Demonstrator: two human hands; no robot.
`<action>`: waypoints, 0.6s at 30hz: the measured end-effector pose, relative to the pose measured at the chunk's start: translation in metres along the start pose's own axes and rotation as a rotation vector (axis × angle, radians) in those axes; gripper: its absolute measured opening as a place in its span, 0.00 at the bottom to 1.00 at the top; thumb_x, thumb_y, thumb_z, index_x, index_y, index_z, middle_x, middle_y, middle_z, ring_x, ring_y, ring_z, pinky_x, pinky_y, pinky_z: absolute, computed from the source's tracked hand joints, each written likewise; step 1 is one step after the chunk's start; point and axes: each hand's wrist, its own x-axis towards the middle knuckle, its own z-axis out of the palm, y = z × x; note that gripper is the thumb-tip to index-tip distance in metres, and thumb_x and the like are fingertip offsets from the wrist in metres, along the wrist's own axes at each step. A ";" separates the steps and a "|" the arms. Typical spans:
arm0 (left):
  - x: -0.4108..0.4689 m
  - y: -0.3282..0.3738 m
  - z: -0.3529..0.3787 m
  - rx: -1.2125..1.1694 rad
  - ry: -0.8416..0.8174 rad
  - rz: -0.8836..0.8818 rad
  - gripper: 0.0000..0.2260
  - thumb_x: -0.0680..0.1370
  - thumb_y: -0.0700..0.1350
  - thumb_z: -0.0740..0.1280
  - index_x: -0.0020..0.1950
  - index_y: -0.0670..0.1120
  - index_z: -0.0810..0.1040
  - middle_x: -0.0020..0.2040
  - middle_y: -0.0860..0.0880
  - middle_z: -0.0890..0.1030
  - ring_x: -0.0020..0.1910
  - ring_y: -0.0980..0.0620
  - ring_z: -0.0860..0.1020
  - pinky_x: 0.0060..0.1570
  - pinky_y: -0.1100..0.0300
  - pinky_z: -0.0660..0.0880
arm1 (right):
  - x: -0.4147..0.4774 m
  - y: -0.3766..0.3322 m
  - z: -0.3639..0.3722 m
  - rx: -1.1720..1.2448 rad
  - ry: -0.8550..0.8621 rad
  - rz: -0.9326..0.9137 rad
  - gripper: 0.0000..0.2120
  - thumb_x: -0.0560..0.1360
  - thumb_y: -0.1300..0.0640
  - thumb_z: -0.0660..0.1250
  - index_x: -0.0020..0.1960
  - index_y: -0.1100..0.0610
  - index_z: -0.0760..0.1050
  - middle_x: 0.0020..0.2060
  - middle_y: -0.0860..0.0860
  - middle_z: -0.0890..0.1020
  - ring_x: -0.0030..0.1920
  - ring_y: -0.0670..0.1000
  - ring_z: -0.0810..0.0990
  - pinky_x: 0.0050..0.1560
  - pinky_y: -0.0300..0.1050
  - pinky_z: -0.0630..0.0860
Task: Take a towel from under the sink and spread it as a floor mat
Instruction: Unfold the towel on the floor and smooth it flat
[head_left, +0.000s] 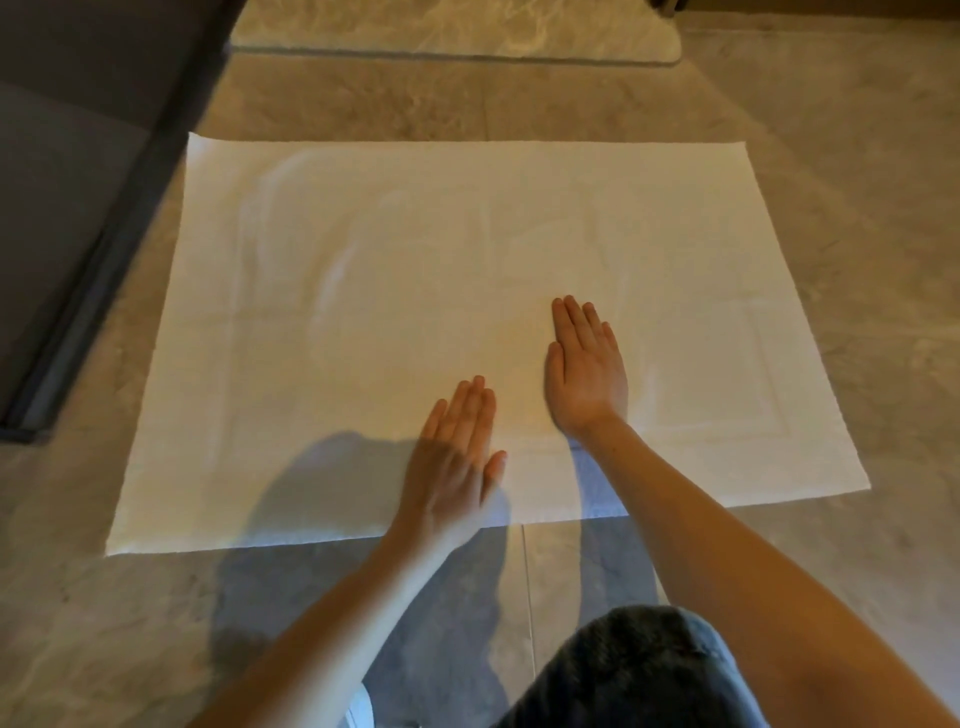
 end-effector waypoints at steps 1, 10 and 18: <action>-0.007 -0.011 -0.002 0.019 0.005 -0.032 0.28 0.83 0.54 0.48 0.79 0.39 0.52 0.79 0.41 0.52 0.78 0.44 0.53 0.76 0.49 0.51 | 0.000 0.001 0.000 0.005 0.001 -0.001 0.25 0.82 0.53 0.46 0.79 0.54 0.53 0.78 0.50 0.56 0.78 0.50 0.50 0.77 0.46 0.46; -0.031 -0.042 -0.015 0.043 0.004 -0.113 0.28 0.83 0.52 0.49 0.78 0.38 0.52 0.79 0.41 0.52 0.78 0.43 0.53 0.75 0.46 0.55 | -0.006 -0.015 -0.004 -0.050 -0.062 0.028 0.26 0.83 0.54 0.46 0.79 0.57 0.50 0.79 0.53 0.53 0.78 0.54 0.48 0.78 0.50 0.45; -0.027 -0.038 -0.013 0.028 0.041 -0.162 0.25 0.80 0.45 0.55 0.76 0.37 0.60 0.77 0.40 0.60 0.76 0.43 0.60 0.75 0.47 0.57 | -0.069 -0.097 0.033 -0.024 -0.187 -0.272 0.26 0.82 0.50 0.46 0.79 0.54 0.53 0.78 0.51 0.56 0.78 0.51 0.49 0.78 0.49 0.44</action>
